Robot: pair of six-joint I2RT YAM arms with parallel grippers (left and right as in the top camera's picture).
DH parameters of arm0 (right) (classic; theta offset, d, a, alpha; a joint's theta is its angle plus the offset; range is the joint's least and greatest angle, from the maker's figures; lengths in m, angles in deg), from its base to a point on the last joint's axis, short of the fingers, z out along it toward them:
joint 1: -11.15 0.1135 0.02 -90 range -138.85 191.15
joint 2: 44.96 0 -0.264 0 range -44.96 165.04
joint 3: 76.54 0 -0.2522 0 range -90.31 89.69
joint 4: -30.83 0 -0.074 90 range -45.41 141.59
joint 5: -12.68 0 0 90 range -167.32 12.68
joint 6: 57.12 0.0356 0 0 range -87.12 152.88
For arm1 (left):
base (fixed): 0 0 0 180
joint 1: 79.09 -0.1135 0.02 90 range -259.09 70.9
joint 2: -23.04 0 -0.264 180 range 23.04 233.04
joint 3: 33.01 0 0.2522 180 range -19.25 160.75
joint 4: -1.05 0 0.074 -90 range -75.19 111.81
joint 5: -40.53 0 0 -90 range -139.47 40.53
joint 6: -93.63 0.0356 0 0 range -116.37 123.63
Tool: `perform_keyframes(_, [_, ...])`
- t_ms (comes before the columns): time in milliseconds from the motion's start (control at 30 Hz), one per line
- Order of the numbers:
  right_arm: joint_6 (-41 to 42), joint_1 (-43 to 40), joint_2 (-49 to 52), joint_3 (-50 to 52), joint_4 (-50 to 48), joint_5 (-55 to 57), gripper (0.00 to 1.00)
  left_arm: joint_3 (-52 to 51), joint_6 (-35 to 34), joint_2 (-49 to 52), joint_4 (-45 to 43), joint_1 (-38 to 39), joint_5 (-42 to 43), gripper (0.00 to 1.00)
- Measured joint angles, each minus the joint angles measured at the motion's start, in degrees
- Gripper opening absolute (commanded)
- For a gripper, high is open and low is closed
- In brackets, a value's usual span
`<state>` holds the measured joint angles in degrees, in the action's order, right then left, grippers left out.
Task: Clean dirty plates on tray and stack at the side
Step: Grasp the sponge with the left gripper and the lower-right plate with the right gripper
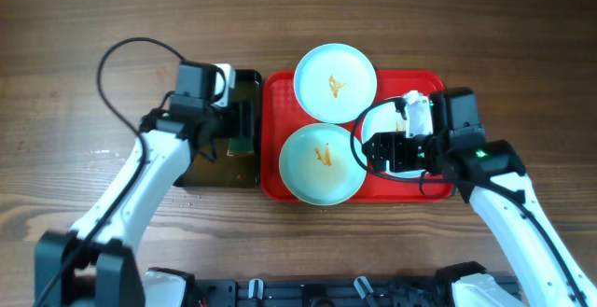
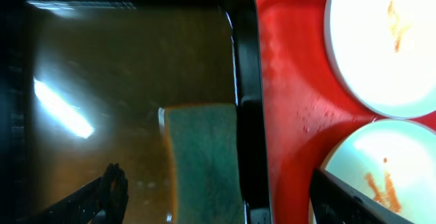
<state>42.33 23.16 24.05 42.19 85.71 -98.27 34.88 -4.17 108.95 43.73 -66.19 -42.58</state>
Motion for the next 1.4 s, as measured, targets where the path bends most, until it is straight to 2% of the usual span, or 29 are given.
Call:
perform_keyframes(167, [1.0,0.7,1.6,0.0,0.0,0.7,0.85,0.0,-1.9,7.5,-1.2,1.1,-2.1,0.70])
perform_keyframes(267, [1.4,0.7,1.6,0.0,-0.2,0.7,0.85,0.0,-2.5,9.8,-2.1,1.1,-2.8,0.68])
perform_keyframes(300, [1.7,0.7,1.6,0.0,-0.4,0.7,0.85,0.0,-2.6,10.5,-2.4,1.2,-2.8,0.64])
perform_keyframes(400, [1.9,0.7,1.6,0.0,-0.5,0.7,0.85,0.0,-3.0,12.4,-3.5,2.1,-3.0,0.62])
perform_keyframes(433, [1.9,0.7,1.6,0.0,-0.5,0.7,0.85,0.0,-3.0,13.0,-3.5,2.3,-3.0,0.54])
perform_keyframes(533, [2.1,0.7,1.6,0.0,-0.5,0.7,0.85,0.1,-3.4,14.7,-3.6,2.4,-3.2,0.19])
perform_keyframes(600, [2.1,0.7,1.6,0.0,-0.5,0.7,0.85,0.3,-3.3,14.8,-3.6,2.4,-3.2,0.08])
perform_keyframes(667, [2.1,0.7,1.6,0.0,-0.2,0.7,0.83,0.3,-3.2,14.8,-3.6,2.4,-3.2,0.04])
perform_keyframes(867, [2.6,0.8,1.6,0.0,3.0,0.7,0.67,0.3,-3.7,14.8,-3.6,2.4,-3.2,0.04])
perform_keyframes(1067, [5.7,5.5,2.3,1.3,3.4,1.3,0.59,0.3,-4.4,9.0,-1.5,2.4,-3.2,0.04])
perform_keyframes(1167, [10.4,7.8,5.0,1.9,3.0,3.7,0.55,0.3,-4.5,4.2,0.9,2.4,-3.2,0.04])
perform_keyframes(1300, [14.3,8.6,12.0,2.4,0.1,5.4,0.50,0.3,-5.0,3.0,1.8,2.4,-2.9,0.04])
perform_keyframes(1400, [15.1,8.6,16.4,2.5,-2.7,5.3,0.33,0.3,-5.6,3.0,1.9,2.4,-0.6,0.04])
